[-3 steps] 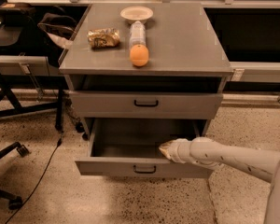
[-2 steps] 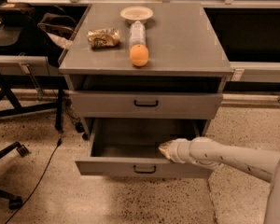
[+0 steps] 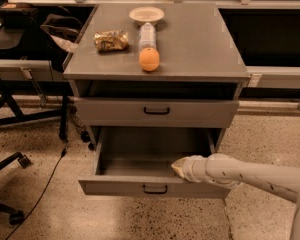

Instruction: Open middle drawer

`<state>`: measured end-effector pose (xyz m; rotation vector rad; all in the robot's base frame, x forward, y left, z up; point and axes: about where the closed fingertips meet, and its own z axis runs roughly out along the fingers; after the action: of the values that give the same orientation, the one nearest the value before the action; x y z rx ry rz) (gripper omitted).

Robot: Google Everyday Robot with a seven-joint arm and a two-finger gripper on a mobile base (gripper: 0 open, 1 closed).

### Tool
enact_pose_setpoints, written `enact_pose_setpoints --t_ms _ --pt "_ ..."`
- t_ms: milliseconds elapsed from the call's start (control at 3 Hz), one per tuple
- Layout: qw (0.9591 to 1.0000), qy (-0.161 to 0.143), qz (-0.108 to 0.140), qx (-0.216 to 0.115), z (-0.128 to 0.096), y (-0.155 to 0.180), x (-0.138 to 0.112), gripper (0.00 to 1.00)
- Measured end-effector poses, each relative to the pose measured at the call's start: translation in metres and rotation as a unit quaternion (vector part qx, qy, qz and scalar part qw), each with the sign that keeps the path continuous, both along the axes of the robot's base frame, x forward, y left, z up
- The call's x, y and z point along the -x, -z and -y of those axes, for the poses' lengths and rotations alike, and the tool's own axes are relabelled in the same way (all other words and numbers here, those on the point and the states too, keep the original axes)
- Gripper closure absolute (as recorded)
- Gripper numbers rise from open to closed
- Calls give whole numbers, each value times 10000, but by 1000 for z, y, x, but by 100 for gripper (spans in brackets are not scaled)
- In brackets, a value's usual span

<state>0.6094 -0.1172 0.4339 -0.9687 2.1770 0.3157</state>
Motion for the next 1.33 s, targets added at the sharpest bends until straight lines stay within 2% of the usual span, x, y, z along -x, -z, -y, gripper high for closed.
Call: enact_pose_setpoints --t_ms 333,667,1000,1333 --pt "9995 263 -105 -100 9 6 37 100" --pt "9995 264 -106 -101 9 2 37 84" --pt "9987 414 -192 -207 15 5 67 61" --pt "9987 414 -193 -208 15 3 67 38"
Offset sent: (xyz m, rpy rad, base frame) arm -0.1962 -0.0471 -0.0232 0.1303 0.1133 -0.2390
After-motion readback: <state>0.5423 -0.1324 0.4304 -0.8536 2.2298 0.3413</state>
